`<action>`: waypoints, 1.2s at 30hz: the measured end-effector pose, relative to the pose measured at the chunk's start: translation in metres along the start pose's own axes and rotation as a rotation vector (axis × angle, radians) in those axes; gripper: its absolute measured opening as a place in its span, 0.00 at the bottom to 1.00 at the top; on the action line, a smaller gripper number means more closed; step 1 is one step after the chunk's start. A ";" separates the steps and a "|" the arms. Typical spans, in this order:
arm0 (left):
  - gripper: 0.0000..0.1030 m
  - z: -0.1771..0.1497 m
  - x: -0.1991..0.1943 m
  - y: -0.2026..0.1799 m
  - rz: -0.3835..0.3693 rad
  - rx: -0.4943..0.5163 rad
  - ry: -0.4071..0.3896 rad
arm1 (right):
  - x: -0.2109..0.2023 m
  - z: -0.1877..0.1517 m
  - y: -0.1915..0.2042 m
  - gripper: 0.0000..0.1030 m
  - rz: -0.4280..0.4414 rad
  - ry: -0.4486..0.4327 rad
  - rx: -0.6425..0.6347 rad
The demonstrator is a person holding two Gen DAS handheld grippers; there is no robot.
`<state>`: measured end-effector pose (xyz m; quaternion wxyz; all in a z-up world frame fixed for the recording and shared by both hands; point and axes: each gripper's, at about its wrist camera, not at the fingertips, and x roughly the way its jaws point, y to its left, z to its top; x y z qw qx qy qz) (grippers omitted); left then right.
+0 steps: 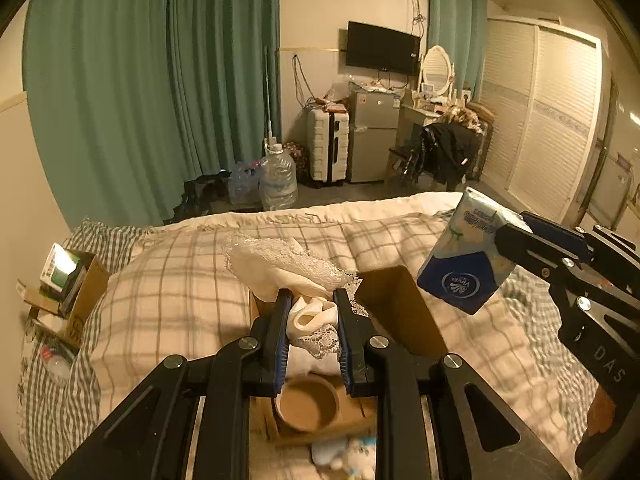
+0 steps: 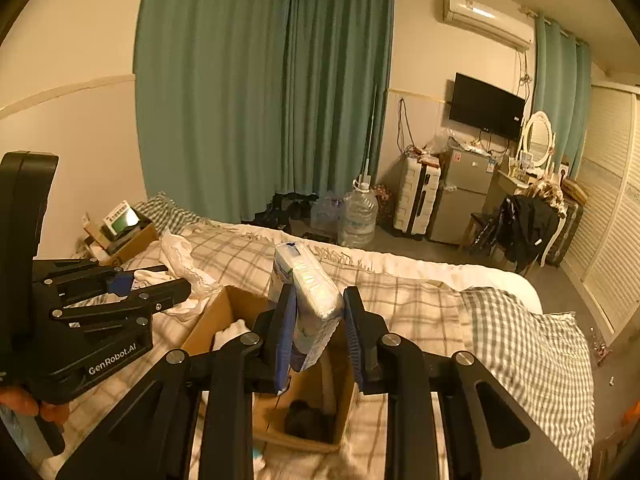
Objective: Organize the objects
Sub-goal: 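Carry the lace cloth and tissue pack into the box and open both tools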
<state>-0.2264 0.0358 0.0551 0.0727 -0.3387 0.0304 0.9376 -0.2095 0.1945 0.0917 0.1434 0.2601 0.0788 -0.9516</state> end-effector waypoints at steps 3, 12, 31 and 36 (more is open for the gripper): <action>0.20 0.002 0.026 -0.002 0.013 0.021 0.016 | 0.033 0.000 -0.004 0.21 0.010 0.027 0.000; 0.16 -0.026 0.105 0.002 0.011 0.025 0.126 | 0.123 -0.041 -0.013 0.20 0.044 0.150 0.036; 0.81 -0.036 0.046 -0.007 0.024 0.045 0.064 | 0.047 -0.035 -0.031 0.57 0.002 0.084 0.124; 1.00 -0.038 -0.013 -0.001 0.019 0.009 -0.020 | -0.019 -0.026 -0.017 0.77 -0.046 0.039 0.084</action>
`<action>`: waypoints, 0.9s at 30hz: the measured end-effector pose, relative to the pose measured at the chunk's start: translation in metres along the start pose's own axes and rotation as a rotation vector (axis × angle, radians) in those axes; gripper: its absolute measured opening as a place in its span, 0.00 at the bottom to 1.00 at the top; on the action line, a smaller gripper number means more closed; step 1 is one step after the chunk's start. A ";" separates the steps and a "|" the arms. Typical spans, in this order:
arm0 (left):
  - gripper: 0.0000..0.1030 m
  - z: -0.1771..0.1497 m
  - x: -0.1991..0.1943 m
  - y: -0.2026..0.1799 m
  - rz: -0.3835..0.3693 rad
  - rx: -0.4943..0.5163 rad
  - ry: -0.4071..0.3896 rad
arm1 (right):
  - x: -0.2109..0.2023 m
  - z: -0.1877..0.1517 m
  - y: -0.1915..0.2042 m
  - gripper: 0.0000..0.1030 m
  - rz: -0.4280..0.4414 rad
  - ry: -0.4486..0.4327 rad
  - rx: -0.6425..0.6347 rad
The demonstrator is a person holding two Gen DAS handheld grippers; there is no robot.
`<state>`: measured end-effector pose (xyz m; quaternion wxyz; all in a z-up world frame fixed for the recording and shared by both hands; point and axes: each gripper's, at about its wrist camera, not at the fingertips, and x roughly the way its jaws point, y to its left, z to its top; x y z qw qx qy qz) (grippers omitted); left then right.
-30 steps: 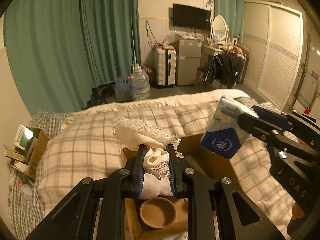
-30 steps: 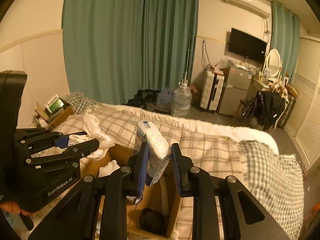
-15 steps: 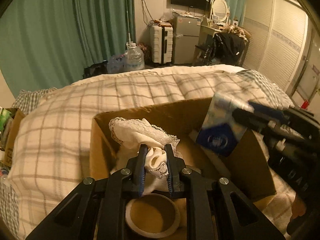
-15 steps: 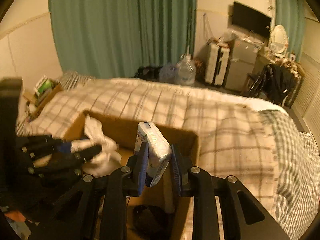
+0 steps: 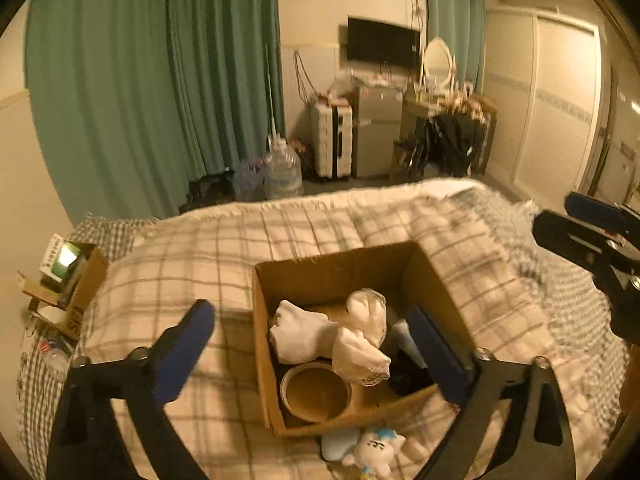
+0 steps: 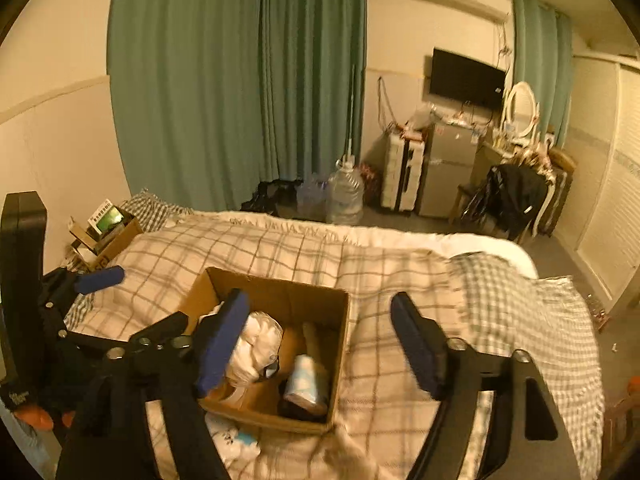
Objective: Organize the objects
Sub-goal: 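Carry the lace cloth and tissue pack into the box and open both tools, then grasp the light blue earbud case with the left tool while the right tool grasps the white toy figure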
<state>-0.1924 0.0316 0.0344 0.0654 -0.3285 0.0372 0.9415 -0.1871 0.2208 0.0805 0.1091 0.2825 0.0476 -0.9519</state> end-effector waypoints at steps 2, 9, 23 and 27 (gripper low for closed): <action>1.00 -0.001 -0.015 0.005 0.010 -0.014 -0.017 | -0.024 0.000 0.004 0.82 -0.007 -0.019 -0.003; 1.00 -0.027 -0.053 0.022 0.049 -0.040 -0.072 | -0.068 -0.018 0.025 0.93 -0.006 -0.055 -0.021; 1.00 -0.135 0.014 0.033 0.136 -0.081 0.126 | 0.046 -0.133 0.040 0.94 0.052 0.209 0.001; 1.00 -0.148 0.030 0.035 0.168 -0.079 0.179 | 0.071 -0.156 0.052 0.94 0.081 0.298 -0.031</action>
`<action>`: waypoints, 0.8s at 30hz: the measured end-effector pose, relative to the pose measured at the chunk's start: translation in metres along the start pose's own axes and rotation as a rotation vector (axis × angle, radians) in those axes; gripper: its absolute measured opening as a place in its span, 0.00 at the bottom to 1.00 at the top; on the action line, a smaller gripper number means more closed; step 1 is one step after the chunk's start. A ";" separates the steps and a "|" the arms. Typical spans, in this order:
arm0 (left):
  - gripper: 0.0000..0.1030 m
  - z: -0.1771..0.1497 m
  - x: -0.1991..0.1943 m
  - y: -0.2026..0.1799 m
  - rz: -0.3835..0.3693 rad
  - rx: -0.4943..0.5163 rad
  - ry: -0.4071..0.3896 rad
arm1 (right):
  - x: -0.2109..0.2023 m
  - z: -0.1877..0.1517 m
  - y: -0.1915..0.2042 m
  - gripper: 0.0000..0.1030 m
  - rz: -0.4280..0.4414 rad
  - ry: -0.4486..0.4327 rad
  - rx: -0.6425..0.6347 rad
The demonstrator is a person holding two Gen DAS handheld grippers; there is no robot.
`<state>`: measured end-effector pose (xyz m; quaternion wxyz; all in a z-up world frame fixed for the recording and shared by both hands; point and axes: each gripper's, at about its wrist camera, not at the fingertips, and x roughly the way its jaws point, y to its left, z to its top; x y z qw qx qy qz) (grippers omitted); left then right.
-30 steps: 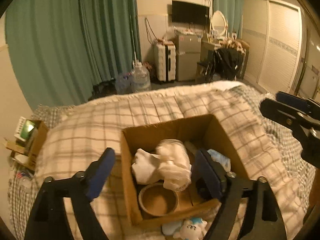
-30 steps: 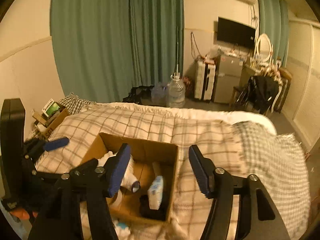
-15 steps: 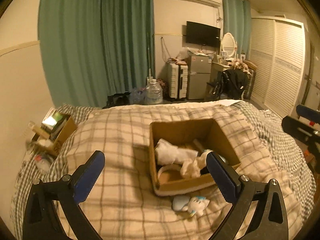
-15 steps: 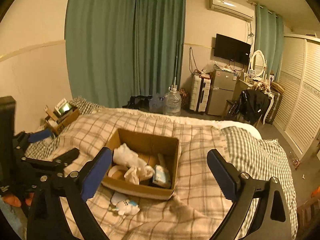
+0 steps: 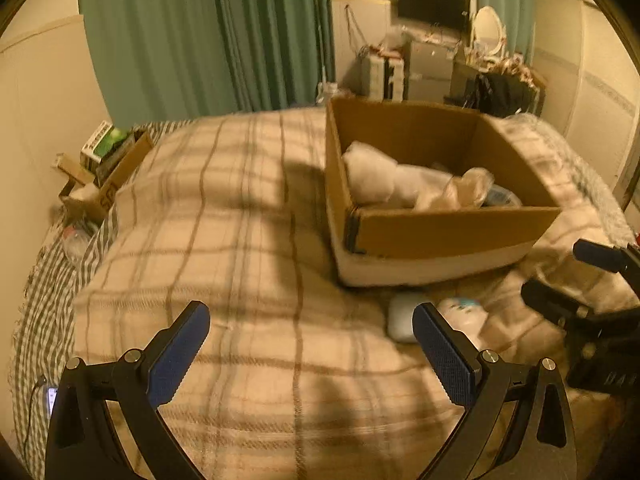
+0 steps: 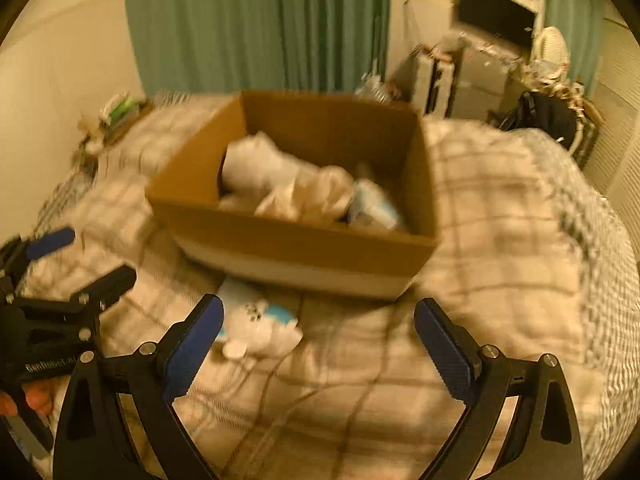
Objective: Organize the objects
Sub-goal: 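Grasp the light blue earbud case with the left tool while the right tool grasps the white toy figure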
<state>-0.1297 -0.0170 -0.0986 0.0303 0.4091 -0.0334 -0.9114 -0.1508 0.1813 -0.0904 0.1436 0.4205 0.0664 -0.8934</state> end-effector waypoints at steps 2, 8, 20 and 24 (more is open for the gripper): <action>1.00 -0.001 0.003 0.003 -0.003 -0.011 0.008 | 0.013 -0.002 0.009 0.94 0.009 0.032 -0.028; 1.00 -0.003 0.006 0.022 -0.028 -0.083 0.021 | 0.030 -0.008 0.032 0.94 0.043 0.084 -0.100; 1.00 -0.007 0.021 0.030 -0.012 -0.109 0.082 | 0.077 -0.021 0.053 0.57 -0.004 0.228 -0.195; 1.00 -0.009 0.022 0.032 -0.008 -0.127 0.090 | 0.068 -0.021 0.050 0.51 -0.014 0.185 -0.186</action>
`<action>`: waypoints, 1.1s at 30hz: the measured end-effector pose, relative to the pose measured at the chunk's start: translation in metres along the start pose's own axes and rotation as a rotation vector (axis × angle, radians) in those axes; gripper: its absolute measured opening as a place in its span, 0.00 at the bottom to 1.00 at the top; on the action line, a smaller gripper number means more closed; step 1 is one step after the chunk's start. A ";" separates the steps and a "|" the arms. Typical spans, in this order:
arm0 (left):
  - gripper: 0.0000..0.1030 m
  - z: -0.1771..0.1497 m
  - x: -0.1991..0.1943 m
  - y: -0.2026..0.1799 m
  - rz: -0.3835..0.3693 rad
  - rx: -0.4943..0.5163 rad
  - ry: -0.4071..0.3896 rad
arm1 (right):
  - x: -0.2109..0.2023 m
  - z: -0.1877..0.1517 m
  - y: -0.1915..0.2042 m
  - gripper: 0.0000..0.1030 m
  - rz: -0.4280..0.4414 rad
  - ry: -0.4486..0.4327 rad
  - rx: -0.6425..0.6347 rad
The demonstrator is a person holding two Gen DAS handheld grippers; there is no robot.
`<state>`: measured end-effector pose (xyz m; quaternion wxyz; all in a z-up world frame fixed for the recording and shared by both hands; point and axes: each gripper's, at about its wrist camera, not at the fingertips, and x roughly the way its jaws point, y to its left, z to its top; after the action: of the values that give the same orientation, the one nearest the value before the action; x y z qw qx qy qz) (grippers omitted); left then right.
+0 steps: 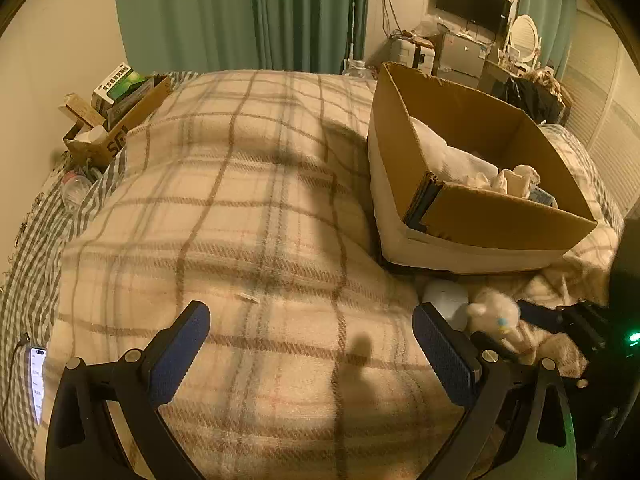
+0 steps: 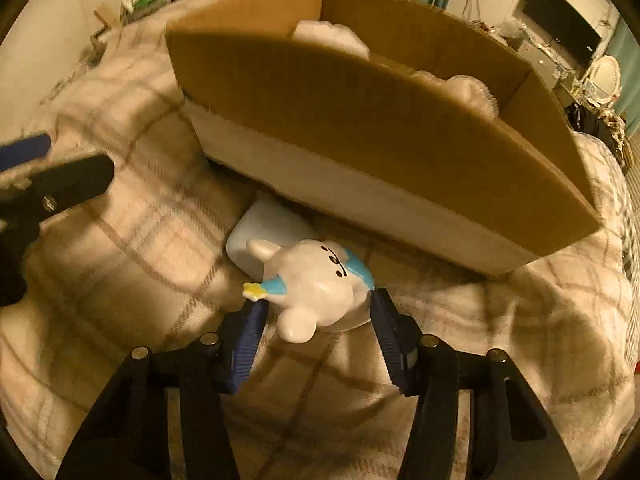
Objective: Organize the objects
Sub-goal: 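Grasp the light blue earbud case with the left tool while the right tool grasps the white toy figure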
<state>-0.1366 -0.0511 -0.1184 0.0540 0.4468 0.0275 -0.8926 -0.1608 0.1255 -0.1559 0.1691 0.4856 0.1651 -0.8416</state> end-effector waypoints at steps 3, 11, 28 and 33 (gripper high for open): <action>1.00 0.000 -0.003 -0.006 0.017 0.019 -0.008 | -0.021 -0.002 -0.013 0.51 -0.012 -0.068 0.045; 1.00 -0.001 -0.003 -0.067 -0.009 0.147 0.004 | -0.066 -0.006 -0.053 0.50 -0.043 -0.160 0.130; 0.58 -0.007 0.076 -0.114 -0.096 0.193 0.173 | -0.042 -0.013 -0.091 0.50 0.002 -0.088 0.279; 0.49 -0.010 0.069 -0.110 -0.114 0.192 0.175 | -0.043 -0.013 -0.089 0.50 -0.007 -0.090 0.269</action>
<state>-0.1833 0.0540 -0.1794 -0.0423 0.5236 -0.0280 -0.8504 -0.1698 0.2154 -0.1148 0.1068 0.4650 0.0445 -0.8777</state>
